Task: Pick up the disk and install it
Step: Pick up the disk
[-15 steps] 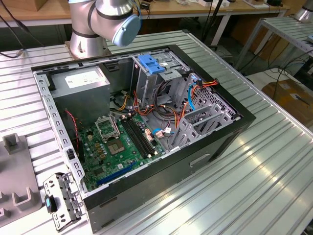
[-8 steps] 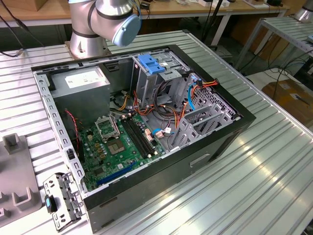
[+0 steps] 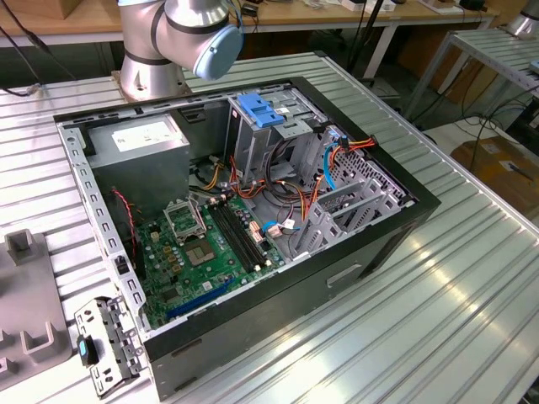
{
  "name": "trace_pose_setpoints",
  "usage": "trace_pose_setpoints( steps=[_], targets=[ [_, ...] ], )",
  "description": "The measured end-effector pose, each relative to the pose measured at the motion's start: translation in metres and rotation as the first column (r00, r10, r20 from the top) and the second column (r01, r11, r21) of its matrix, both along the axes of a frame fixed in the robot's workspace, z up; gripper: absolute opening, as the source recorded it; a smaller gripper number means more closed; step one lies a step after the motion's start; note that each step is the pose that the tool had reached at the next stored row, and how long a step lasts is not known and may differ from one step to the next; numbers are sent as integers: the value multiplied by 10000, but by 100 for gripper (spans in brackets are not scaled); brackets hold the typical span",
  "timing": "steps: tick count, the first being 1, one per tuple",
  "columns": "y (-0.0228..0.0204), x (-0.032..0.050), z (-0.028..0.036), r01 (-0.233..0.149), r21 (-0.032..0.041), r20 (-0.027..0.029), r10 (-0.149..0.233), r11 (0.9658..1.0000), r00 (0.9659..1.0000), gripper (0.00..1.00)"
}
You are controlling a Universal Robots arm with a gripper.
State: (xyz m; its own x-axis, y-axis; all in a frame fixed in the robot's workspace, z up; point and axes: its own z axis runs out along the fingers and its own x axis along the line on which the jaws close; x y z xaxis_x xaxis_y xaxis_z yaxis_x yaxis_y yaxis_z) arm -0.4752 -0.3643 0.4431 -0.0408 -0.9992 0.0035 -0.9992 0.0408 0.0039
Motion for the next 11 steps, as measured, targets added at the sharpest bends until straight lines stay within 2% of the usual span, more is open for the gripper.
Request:
trace_pose_setpoints(
  steps=[11],
  targets=[
    [0, 0, 61, 0, 1, 1, 0, 10000, 10000, 37]
  ],
)
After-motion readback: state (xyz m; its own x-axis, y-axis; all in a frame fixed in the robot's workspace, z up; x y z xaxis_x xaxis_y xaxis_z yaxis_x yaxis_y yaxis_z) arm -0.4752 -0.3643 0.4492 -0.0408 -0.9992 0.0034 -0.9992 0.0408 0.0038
